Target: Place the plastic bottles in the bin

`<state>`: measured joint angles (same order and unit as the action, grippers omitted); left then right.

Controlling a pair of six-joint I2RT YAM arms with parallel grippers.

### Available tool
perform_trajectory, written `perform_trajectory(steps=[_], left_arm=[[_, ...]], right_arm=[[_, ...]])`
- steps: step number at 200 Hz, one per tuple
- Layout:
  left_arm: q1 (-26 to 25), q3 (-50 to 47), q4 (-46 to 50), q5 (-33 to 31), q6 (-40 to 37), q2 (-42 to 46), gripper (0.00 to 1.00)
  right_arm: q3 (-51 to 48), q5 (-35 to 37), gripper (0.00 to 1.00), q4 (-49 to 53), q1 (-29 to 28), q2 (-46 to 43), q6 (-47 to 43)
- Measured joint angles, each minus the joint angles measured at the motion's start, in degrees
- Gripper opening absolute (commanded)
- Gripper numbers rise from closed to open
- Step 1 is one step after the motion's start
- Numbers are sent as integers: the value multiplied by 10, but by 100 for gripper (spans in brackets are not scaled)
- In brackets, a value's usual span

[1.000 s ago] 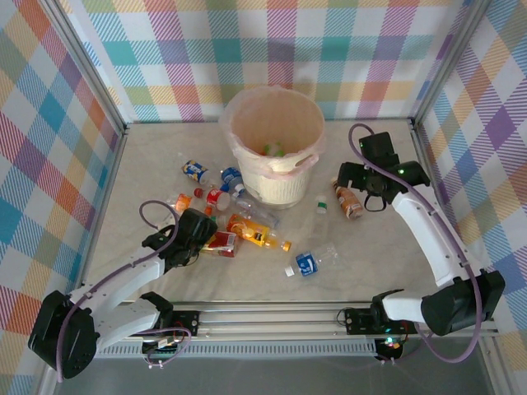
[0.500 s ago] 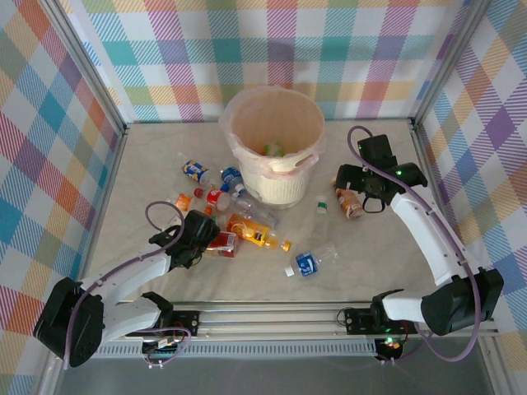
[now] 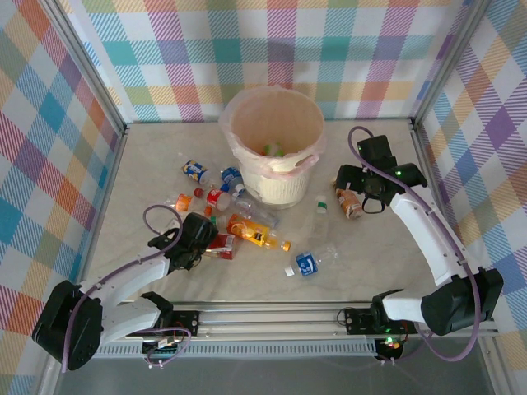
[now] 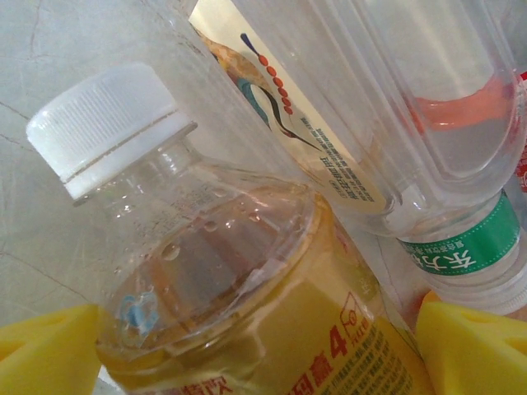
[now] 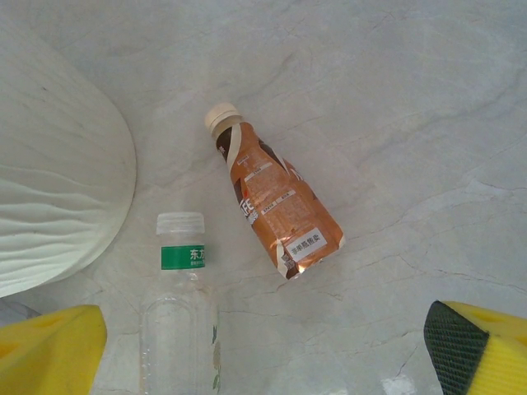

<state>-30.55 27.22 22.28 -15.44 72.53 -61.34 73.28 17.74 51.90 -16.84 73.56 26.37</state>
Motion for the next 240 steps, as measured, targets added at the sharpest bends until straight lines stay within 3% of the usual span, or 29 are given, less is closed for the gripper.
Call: perform_trajectory(steps=[119, 128, 147, 160, 240], left_arm=[[3, -2, 0, 0, 12, 1, 76], [4, -2, 0, 0, 12, 2, 79], [4, -2, 1, 2, 13, 3, 95], [7, -7, 6, 7, 13, 3, 100], [9, -22, 31, 33, 14, 20, 100]], right_arm=[[-1, -1, 100, 16, 0, 9, 15], [-1, -2, 100, 19, 0, 15, 16], [-1, -5, 100, 23, 0, 25, 17], [-1, -5, 100, 24, 0, 30, 17], [0, -9, 100, 26, 0, 32, 19]])
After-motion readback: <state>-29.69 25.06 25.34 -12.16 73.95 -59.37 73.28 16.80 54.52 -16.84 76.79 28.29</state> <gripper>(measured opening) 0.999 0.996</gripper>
